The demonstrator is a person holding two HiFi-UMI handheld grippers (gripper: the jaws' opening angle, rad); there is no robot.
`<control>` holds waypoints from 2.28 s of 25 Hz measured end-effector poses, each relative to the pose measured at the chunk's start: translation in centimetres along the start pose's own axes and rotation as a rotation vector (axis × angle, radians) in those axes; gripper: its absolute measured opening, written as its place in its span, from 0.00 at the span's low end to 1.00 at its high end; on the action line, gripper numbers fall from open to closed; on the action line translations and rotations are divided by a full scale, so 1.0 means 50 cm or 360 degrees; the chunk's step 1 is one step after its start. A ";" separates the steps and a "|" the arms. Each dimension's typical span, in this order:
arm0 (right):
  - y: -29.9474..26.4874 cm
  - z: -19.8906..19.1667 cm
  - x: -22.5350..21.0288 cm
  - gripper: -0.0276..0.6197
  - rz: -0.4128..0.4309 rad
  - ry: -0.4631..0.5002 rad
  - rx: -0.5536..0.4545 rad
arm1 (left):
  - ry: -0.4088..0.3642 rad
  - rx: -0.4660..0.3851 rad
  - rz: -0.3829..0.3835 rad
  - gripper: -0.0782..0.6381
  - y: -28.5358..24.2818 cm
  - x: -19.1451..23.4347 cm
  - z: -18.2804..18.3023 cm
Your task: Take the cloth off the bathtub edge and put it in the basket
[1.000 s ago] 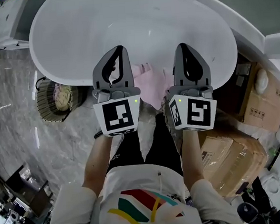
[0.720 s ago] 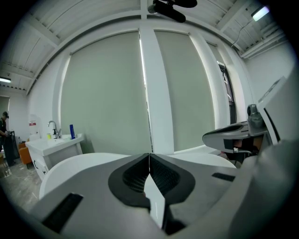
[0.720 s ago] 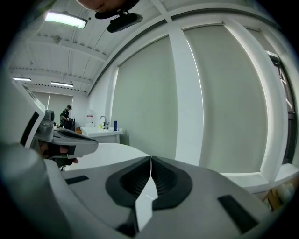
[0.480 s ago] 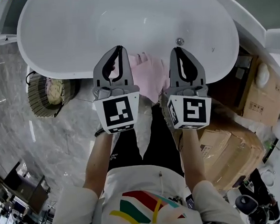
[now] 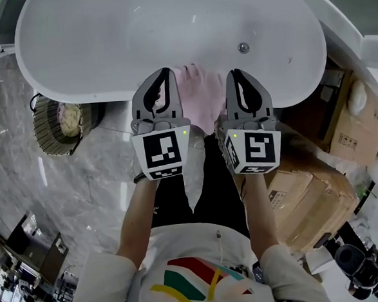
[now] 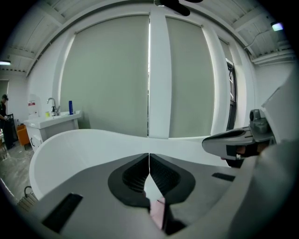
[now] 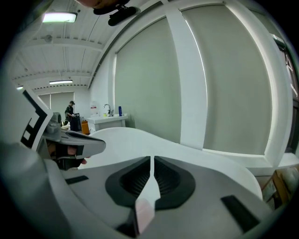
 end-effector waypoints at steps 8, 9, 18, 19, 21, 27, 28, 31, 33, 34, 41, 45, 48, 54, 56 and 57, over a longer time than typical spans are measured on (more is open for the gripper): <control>-0.016 -0.051 -0.016 0.42 0.0079 -0.0228 0.0128 | 0.0121 0.0118 -0.0106 0.30 -0.016 -0.005 -0.054; -0.017 -0.062 -0.018 0.46 0.0080 -0.0246 0.0151 | 0.0147 0.0146 -0.0117 0.34 -0.019 -0.004 -0.066; -0.031 -0.186 -0.033 0.55 0.0095 -0.0303 0.0449 | 0.0212 0.0518 -0.0126 0.58 -0.026 -0.011 -0.219; -0.032 -0.201 -0.035 0.56 0.0102 -0.0310 0.0482 | 0.0225 0.0550 -0.0124 0.58 -0.026 -0.013 -0.232; -0.034 -0.231 -0.037 0.58 0.0110 -0.0346 0.0545 | 0.0266 0.0603 -0.0117 0.59 -0.026 -0.013 -0.255; -0.043 -0.300 -0.034 0.59 0.0125 -0.0391 0.0710 | 0.0361 0.0721 -0.0082 0.61 -0.022 -0.005 -0.303; -0.044 -0.309 -0.033 0.59 0.0120 -0.0416 0.0729 | 0.0370 0.0739 -0.0076 0.61 -0.021 -0.005 -0.309; -0.046 -0.334 -0.030 0.59 0.0101 -0.0500 0.0766 | 0.0396 0.0777 -0.0051 0.62 -0.019 -0.004 -0.325; -0.049 -0.347 -0.030 0.59 0.0091 -0.0552 0.0779 | 0.0408 0.0794 -0.0041 0.62 -0.020 -0.006 -0.336; -0.050 -0.352 -0.031 0.59 0.0086 -0.0583 0.0784 | 0.0410 0.0804 -0.0040 0.62 -0.020 -0.008 -0.341; -0.052 -0.381 -0.037 0.63 0.0034 -0.0707 0.0821 | 0.0478 0.0866 -0.0037 0.62 -0.028 -0.019 -0.365; -0.054 -0.387 -0.035 0.63 0.0002 -0.0732 0.0832 | 0.0484 0.0861 -0.0032 0.61 -0.029 -0.022 -0.367; -0.055 -0.386 -0.034 0.62 -0.0010 -0.0734 0.0839 | 0.0468 0.0846 -0.0003 0.61 -0.028 -0.025 -0.370; -0.055 -0.384 -0.033 0.61 -0.0019 -0.0740 0.0853 | 0.0520 0.0852 0.0035 0.61 -0.028 -0.034 -0.372; -0.054 -0.384 -0.032 0.55 -0.0006 -0.0752 0.0862 | 0.0574 0.0863 0.0009 0.60 -0.027 -0.037 -0.376; -0.054 -0.385 -0.031 0.51 0.0003 -0.0764 0.0866 | 0.0609 0.0869 -0.0011 0.58 -0.027 -0.037 -0.380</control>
Point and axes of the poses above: the fingertips, and each gripper's own axes: y backward along the fingers, x to its left, z out of its top, the point moved 10 cm from there along y, backward along the fingers, and after that the axes turned 6 degrees about -x, right-handed, at the moved point
